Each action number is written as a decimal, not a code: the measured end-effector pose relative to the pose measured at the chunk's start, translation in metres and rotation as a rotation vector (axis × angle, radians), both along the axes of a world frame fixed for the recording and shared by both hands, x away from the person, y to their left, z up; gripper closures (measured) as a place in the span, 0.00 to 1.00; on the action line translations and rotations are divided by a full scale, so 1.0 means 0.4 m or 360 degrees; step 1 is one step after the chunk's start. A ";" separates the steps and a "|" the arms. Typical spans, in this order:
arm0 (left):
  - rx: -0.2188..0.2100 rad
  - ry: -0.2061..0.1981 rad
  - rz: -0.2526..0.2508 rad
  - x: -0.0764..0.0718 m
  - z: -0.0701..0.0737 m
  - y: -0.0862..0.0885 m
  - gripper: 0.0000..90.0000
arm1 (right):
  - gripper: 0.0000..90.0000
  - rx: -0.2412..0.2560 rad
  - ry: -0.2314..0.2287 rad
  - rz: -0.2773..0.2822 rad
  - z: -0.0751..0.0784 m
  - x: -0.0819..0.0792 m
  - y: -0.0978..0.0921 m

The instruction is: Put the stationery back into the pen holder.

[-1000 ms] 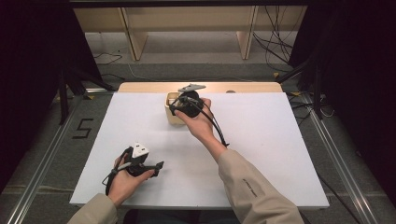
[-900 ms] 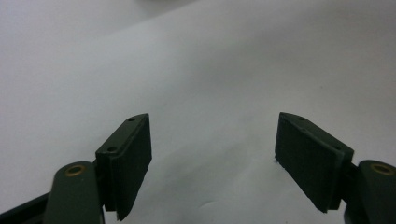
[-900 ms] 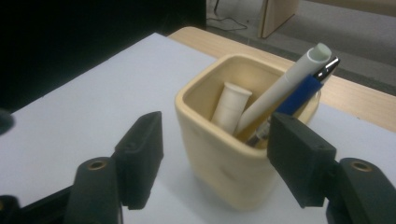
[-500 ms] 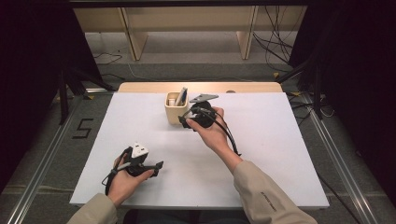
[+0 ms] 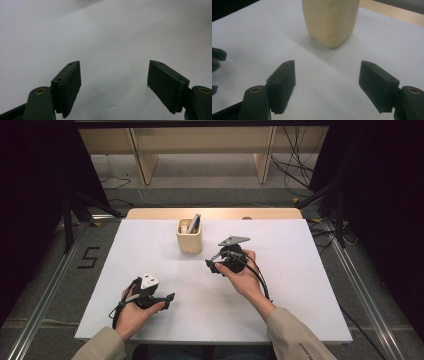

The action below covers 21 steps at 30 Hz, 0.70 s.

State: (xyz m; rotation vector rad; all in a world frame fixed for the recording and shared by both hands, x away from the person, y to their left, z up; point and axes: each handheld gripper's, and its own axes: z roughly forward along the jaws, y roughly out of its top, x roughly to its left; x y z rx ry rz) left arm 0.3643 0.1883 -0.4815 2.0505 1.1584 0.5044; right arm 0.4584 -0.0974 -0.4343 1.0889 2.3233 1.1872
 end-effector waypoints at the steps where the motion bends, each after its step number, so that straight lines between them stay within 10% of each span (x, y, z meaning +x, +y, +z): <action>1: 0.0000 -0.0001 0.0000 0.000 0.000 0.000 0.30 | 0.34 -0.0003 0.0009 -0.0003 -0.004 -0.005 -0.007; 21: 0.0004 0.0001 -0.0013 -0.001 0.000 0.003 0.30 | 0.33 -0.0085 0.0039 -0.0014 -0.056 -0.093 -0.092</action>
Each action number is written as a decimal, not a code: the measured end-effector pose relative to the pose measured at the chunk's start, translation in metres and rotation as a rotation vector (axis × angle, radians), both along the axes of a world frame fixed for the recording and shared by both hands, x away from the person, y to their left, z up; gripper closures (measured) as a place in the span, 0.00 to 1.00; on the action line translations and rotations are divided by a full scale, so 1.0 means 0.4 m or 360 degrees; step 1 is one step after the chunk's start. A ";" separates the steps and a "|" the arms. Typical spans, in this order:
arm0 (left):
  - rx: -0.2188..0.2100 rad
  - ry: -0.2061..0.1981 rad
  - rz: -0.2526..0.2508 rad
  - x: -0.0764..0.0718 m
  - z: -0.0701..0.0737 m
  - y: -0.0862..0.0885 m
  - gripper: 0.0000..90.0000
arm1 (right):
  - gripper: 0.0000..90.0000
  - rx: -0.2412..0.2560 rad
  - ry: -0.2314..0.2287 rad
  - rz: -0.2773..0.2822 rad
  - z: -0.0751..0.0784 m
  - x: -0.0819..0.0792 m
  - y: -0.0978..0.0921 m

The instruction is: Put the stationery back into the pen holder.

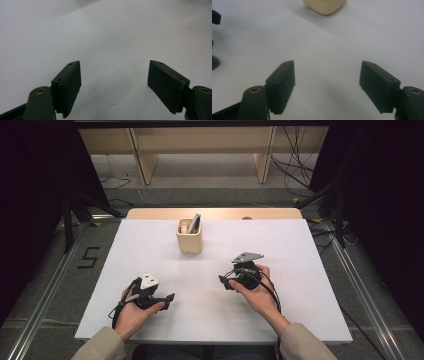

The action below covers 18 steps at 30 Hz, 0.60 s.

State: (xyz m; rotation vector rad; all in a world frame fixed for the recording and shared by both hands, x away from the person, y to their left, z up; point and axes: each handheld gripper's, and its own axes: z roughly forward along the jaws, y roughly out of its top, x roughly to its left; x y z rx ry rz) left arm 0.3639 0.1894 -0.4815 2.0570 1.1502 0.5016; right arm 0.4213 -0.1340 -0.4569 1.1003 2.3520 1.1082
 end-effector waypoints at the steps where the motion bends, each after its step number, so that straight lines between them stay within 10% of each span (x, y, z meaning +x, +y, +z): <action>1: 0.0000 -0.0001 0.0001 0.000 0.000 0.000 0.30 | 0.33 0.0002 0.0005 -0.0001 -0.001 -0.003 -0.002; 18: -0.0003 -0.0001 0.0004 -0.001 0.000 0.001 0.30 | 0.33 0.0023 0.0023 -0.0019 -0.017 -0.054 -0.062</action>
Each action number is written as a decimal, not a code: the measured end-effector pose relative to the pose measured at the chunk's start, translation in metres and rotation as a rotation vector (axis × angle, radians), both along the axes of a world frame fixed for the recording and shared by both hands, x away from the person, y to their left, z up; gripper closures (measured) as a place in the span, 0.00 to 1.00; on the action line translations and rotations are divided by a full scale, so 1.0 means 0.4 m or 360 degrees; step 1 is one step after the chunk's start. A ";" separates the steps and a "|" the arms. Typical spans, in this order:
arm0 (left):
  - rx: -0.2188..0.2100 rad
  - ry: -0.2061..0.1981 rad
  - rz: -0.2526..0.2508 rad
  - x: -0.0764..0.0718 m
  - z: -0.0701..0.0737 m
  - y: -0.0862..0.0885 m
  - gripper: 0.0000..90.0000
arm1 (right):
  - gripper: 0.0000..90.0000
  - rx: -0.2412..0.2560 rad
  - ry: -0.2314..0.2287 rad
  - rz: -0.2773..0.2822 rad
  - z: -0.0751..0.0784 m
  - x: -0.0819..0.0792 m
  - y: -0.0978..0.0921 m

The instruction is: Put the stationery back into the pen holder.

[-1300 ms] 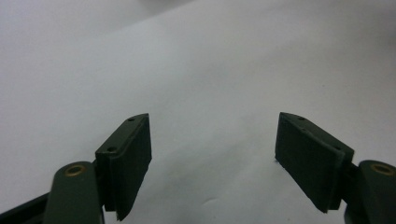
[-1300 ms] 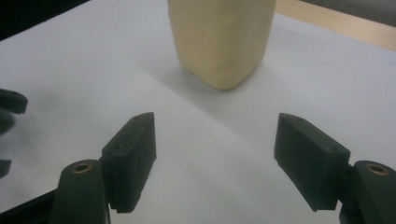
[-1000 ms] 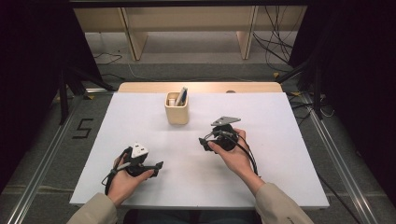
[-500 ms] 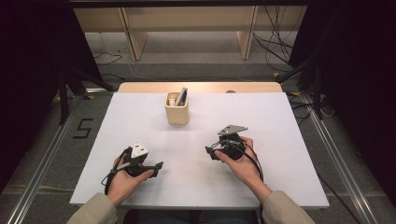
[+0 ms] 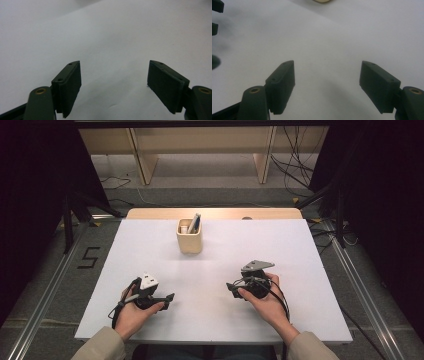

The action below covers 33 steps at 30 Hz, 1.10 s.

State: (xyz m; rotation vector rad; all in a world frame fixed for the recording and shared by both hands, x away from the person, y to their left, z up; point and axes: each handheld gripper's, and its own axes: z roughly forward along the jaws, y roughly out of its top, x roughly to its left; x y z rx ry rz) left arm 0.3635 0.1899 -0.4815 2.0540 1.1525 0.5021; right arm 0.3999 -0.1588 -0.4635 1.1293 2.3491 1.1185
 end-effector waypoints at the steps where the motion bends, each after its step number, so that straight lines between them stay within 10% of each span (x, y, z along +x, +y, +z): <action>1: 0.0001 -0.0001 0.0000 0.000 0.000 0.000 0.30 | 0.33 0.0004 0.0002 -0.0001 0.000 -0.003 -0.004; 33: -0.0001 -0.0001 0.0002 -0.001 0.001 0.001 0.30 | 0.28 0.0047 0.0021 0.0014 -0.012 -0.039 -0.071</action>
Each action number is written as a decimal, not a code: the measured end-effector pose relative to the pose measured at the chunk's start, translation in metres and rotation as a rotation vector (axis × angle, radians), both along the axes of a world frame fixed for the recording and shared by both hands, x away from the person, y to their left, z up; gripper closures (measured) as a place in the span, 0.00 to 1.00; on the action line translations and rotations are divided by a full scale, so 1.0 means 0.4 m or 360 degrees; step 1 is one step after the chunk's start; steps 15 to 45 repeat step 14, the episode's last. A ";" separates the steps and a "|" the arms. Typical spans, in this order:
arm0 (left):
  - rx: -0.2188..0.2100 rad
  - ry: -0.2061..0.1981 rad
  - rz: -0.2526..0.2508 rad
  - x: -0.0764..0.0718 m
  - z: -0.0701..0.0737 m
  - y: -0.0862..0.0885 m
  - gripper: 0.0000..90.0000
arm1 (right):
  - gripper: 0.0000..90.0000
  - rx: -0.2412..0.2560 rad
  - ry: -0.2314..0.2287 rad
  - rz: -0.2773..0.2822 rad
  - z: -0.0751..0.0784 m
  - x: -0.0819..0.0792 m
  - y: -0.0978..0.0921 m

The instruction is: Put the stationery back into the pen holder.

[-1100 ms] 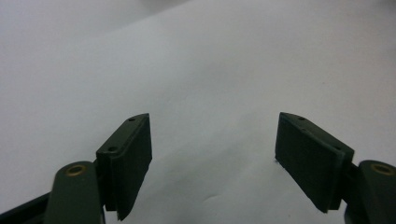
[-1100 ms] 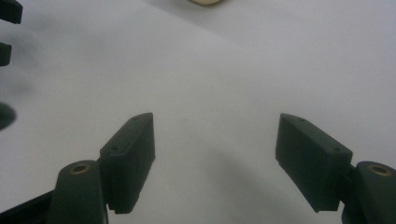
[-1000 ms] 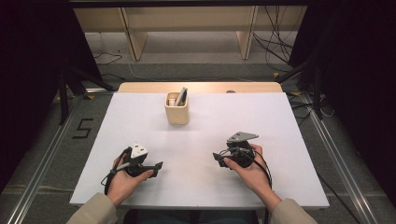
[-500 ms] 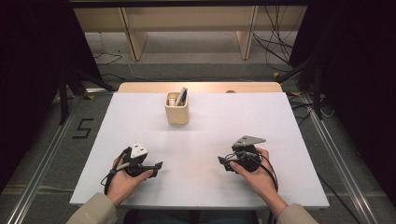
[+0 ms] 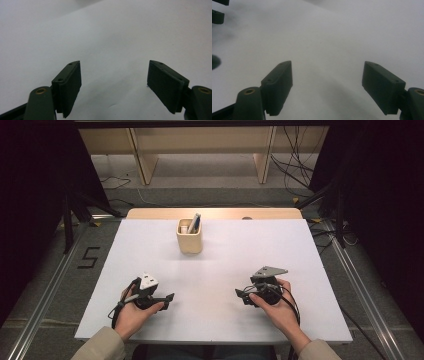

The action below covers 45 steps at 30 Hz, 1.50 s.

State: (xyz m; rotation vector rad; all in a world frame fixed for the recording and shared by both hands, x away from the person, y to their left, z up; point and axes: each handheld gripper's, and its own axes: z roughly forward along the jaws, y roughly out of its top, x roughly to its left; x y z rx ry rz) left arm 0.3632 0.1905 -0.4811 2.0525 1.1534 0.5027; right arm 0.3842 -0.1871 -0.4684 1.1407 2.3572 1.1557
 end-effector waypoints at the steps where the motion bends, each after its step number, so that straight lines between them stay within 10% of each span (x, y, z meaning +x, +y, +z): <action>1: 0.0002 0.0001 0.0000 0.000 0.000 0.000 0.30 | 0.28 0.0000 -0.0001 -0.0002 0.000 0.000 -0.001; 45: 0.0010 0.0004 -0.0001 0.002 0.000 0.002 0.30 | 0.26 0.0008 -0.0018 0.0030 -0.001 -0.003 -0.017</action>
